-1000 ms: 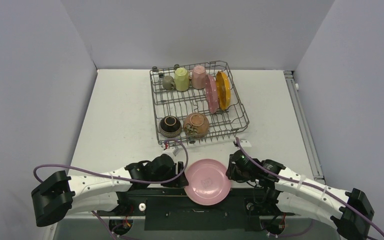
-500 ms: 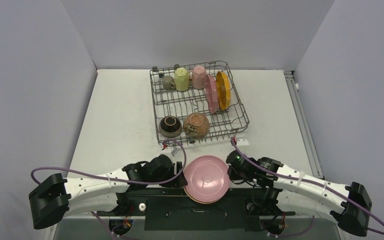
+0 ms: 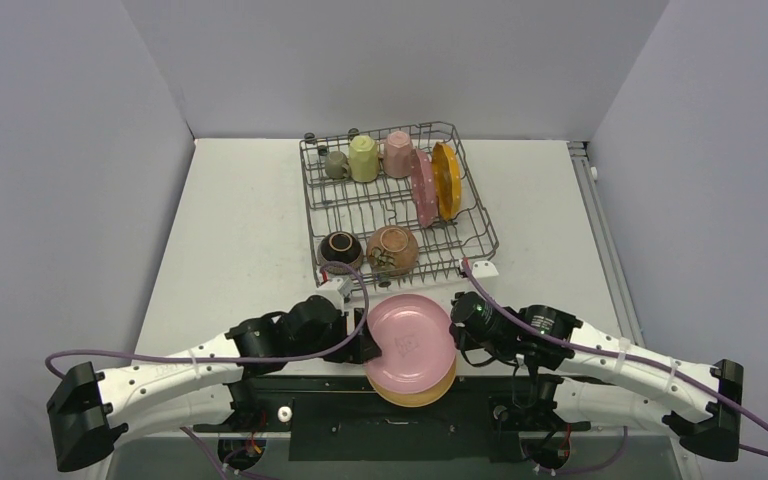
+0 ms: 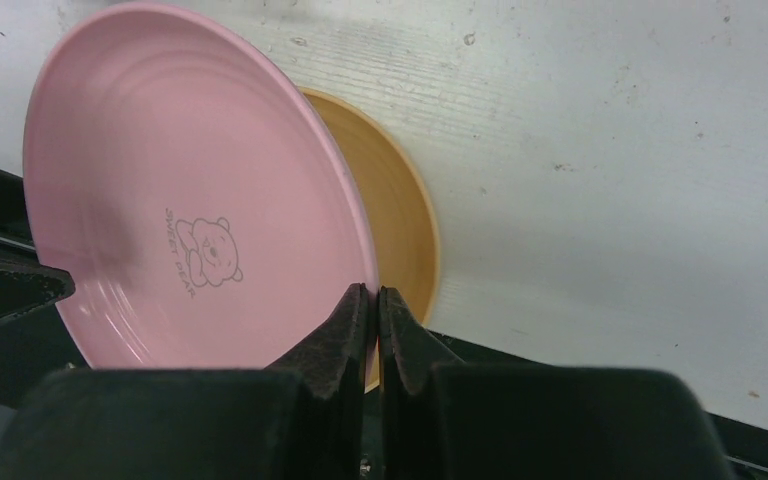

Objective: Load the mixed dishes into the dish rack
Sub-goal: Pick up the plate at the center of the board.

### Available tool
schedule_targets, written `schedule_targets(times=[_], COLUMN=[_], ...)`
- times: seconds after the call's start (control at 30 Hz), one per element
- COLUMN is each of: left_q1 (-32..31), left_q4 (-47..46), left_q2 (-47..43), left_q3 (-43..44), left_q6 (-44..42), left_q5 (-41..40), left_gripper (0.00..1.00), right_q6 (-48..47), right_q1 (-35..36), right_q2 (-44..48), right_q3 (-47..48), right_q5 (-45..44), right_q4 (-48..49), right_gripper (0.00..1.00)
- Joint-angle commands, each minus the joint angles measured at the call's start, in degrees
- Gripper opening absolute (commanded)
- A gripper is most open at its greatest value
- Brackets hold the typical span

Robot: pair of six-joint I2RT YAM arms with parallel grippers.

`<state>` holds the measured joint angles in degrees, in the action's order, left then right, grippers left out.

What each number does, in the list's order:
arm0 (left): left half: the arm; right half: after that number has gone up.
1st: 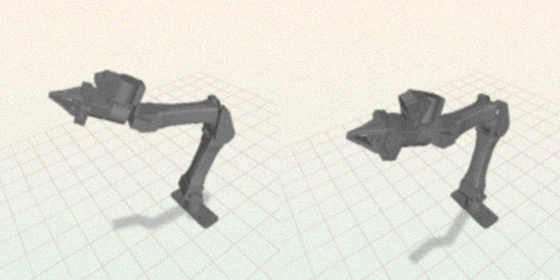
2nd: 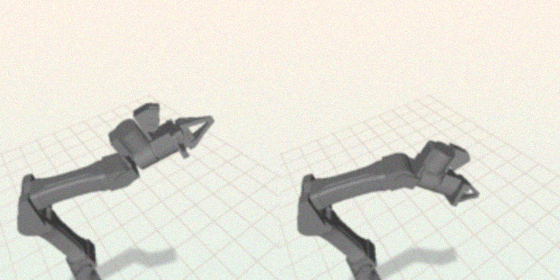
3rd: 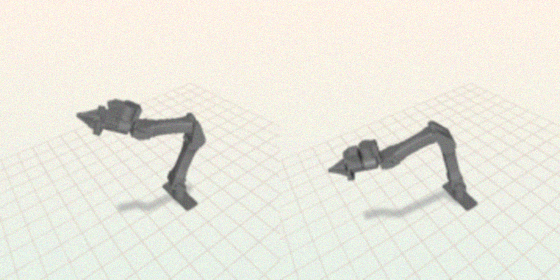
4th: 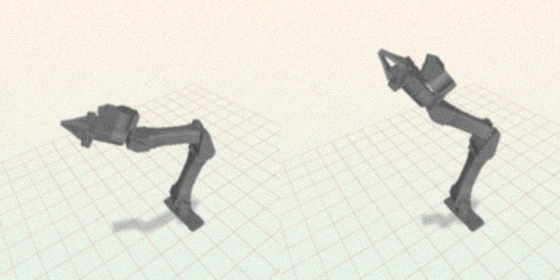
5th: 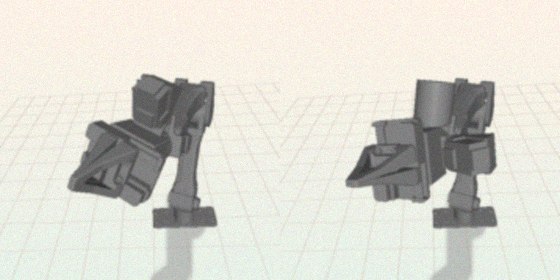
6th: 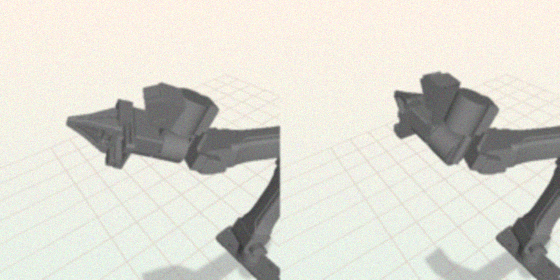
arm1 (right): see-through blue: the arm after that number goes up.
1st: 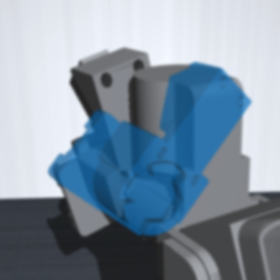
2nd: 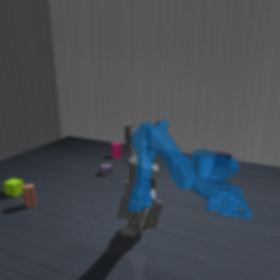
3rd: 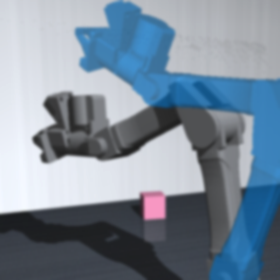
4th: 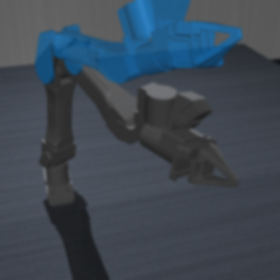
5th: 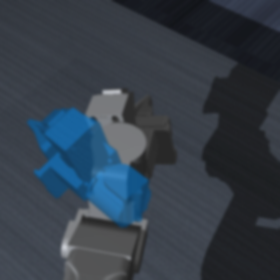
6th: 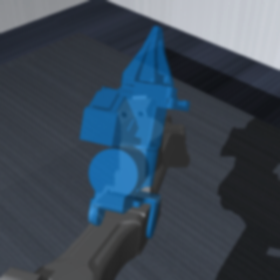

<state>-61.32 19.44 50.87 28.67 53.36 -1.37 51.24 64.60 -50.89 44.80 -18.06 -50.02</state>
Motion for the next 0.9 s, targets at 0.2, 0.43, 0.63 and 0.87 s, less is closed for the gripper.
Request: schedule_targets(times=[0.2, 0.43, 0.63, 0.87], left_q1=[2.2, 3.5, 4.4, 6.4], left_q4=[-1.6, -3.4, -4.1, -5.5], left_q2=[-0.2, -1.9, -2.5, -4.5], left_q3=[1.4, 0.6, -0.1, -0.9], left_q6=[-0.7, 0.1, 0.5, 1.2], left_q5=[5.6, 8.3, 9.8, 12.4], left_gripper=[0.65, 0.46, 0.29, 0.0], right_q6=[-0.6, -0.3, -0.2, 0.1], right_q1=[0.9, 1.0, 0.9, 0.8], right_q2=[1.9, 2.6, 3.9, 6.8], right_q3=[3.9, 3.4, 3.5, 1.8], right_q5=[-0.7, 1.4, 2.6, 3.2], right_q4=[0.9, 3.1, 3.9, 4.8], right_gripper=[0.0, 0.0, 0.0, 0.0])
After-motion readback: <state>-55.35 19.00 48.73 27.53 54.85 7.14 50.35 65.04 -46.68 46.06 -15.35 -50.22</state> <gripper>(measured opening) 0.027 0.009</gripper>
